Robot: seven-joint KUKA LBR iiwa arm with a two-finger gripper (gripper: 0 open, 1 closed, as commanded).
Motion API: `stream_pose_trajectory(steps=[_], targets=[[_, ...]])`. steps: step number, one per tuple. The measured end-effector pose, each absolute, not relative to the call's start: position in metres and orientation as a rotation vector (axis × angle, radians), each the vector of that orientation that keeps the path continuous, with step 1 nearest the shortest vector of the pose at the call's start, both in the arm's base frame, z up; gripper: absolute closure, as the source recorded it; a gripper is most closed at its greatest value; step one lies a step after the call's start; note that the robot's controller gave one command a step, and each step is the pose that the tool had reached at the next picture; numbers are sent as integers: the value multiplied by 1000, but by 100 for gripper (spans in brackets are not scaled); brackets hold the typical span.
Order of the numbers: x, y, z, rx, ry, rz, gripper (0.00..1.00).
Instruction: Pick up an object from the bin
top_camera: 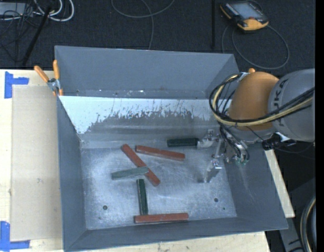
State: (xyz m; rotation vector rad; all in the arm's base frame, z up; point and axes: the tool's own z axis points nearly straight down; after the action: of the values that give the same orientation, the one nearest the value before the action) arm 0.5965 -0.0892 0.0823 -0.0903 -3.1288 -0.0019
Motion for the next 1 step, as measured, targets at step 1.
stream_pose_trajectory(steps=[1], targets=[[609,-70,98,-4,-3148,1,0]])
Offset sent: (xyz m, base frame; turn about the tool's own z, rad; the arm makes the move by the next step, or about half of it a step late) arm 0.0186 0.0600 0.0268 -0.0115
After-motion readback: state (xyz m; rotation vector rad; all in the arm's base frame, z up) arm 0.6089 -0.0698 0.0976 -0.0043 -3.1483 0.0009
